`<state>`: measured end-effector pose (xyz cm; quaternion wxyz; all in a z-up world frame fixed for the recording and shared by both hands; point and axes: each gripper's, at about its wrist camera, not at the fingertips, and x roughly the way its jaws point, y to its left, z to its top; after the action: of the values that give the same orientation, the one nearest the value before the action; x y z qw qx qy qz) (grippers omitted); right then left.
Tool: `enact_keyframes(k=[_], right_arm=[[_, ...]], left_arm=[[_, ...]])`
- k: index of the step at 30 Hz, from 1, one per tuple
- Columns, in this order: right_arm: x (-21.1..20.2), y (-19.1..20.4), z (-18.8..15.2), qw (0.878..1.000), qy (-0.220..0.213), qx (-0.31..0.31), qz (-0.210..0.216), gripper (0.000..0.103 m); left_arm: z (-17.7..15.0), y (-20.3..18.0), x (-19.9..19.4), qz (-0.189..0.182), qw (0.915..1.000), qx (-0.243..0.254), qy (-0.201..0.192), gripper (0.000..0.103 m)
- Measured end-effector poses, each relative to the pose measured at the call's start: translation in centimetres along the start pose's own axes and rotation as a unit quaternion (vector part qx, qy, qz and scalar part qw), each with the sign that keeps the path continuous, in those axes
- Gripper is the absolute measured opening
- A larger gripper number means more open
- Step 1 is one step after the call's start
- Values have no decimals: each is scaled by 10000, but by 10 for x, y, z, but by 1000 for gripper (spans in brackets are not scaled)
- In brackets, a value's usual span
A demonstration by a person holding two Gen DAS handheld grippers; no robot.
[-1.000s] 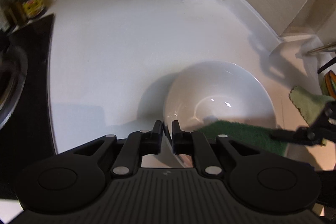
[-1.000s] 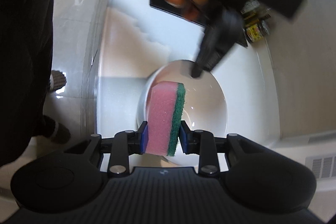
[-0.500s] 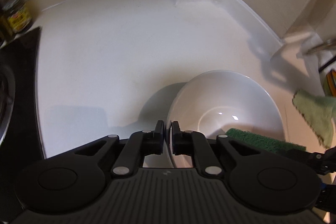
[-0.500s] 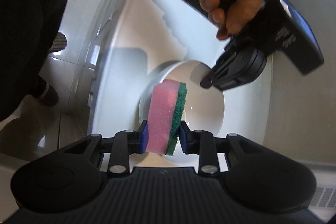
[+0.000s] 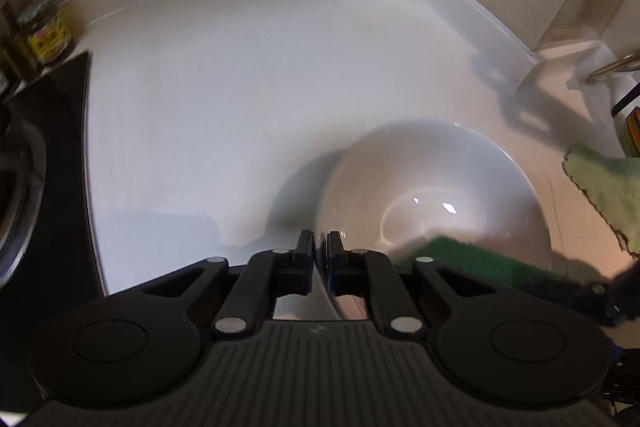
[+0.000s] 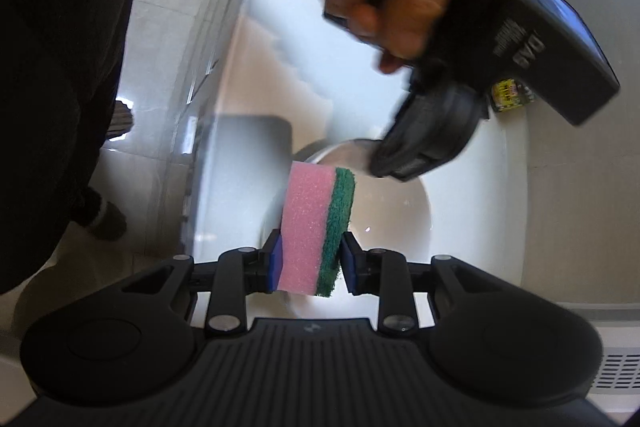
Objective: Clean bowl
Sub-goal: 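Hold the bowl rim with the left gripper while the right gripper scrubs inside with the sponge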
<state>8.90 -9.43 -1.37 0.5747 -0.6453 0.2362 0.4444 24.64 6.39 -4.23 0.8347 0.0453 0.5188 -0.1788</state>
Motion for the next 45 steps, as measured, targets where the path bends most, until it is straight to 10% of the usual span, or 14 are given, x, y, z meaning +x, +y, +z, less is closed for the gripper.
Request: enact_keyframes(k=[9, 16, 26, 45], right_arm=[[14, 5, -9, 9993, 351, 7, -98, 26], [13, 6, -1, 9999, 110, -101, 5, 26], [26, 14, 4, 9998, 93, 33, -169, 26], [35, 26, 8, 9989, 328, -87, -333, 26]], left_arm=[[-42, 2, -29, 35, 9973, -727, -134, 21], [-28, 2, -6, 57, 9987, -501, -21, 7], [-36, 1, -25, 282, 9971, -695, -123, 22], [-27, 1, -26, 111, 9983, -501, -264, 16]])
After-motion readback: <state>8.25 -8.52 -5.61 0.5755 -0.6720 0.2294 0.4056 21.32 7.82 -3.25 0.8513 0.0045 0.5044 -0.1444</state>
